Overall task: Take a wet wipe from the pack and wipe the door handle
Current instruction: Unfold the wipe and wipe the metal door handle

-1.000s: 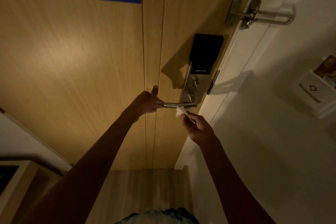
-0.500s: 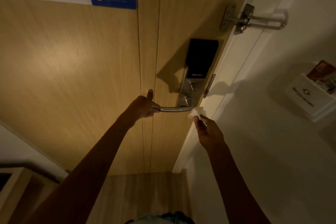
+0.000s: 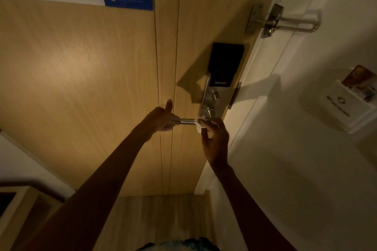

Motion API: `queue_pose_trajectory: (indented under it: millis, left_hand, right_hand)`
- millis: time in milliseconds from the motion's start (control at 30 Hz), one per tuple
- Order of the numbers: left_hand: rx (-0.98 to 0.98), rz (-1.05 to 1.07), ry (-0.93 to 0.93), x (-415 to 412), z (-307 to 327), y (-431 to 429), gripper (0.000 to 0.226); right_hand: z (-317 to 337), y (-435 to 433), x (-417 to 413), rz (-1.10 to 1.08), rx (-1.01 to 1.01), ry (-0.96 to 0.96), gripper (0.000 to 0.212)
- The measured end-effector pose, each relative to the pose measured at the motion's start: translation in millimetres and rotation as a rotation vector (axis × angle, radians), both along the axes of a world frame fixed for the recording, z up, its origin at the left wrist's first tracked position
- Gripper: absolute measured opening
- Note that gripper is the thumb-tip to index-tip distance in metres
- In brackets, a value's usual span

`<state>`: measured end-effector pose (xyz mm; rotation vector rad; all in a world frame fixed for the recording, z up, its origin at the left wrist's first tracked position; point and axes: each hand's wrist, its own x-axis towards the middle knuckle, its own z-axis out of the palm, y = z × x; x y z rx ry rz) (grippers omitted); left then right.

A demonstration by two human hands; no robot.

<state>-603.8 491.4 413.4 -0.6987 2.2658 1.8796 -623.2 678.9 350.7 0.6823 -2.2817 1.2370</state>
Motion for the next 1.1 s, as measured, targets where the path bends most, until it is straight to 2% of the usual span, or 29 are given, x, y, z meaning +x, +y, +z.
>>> queue_pose_trajectory:
  millis: [67,167,233,300,400,500,533,667,833,933,1000,1100]
  left_hand:
    - [0.043,0.000,-0.005,1.0,-0.9,-0.9,0.065]
    - [0.058,0.022,-0.009,1.9,-3.2,-1.5,0.066]
    - [0.038,0.031,0.010,2.1,-5.4,0.0,0.065]
    - [0.026,0.039,0.025,2.9,-6.3,1.3,0.064]
    - [0.019,0.045,0.019,2.9,-4.2,2.1,0.066]
    - [0.030,0.045,0.020,3.9,-2.1,2.7,0.067]
    - [0.029,0.048,0.018,4.2,-2.0,3.8,0.068]
    - [0.042,0.075,-0.003,2.5,-1.9,7.4,0.071]
    - [0.080,0.048,-0.006,2.7,-1.7,6.8,0.070]
    - [0.096,0.045,-0.007,1.9,-3.2,5.8,0.068]
    - [0.086,0.065,-0.007,0.0,-5.6,4.4,0.067]
    - [0.142,0.073,-0.013,-0.7,-7.9,2.0,0.060]
  right_hand:
    - [5.0,14.7,-7.1,-0.014,-0.070,-0.015,0.023]
    - [10.7,36.4,-16.3,-0.149,-0.237,-0.025,0.017]
    - [10.4,35.8,-20.4,-0.194,-0.257,-0.031,0.019]
    - [2.8,23.9,-18.9,-0.144,-0.091,0.006,0.025]
    - [-19.2,8.1,-5.4,0.057,0.105,-0.015,0.037]
    - [-40.9,21.8,-5.3,0.185,0.403,0.070,0.043]
    - [-42.0,31.5,-7.6,0.189,0.417,0.051,0.043]
    - [-27.8,54.0,-15.3,0.116,0.179,0.032,0.033]
    - [-10.1,45.0,-16.3,-0.128,-0.167,0.003,0.023]
    - [13.0,41.8,-27.5,-0.103,-0.208,0.031,0.022]
    - [27.5,35.3,-37.3,-0.065,-0.190,-0.050,0.021]
    - [31.6,32.3,-39.0,-0.109,-0.309,-0.323,0.021]
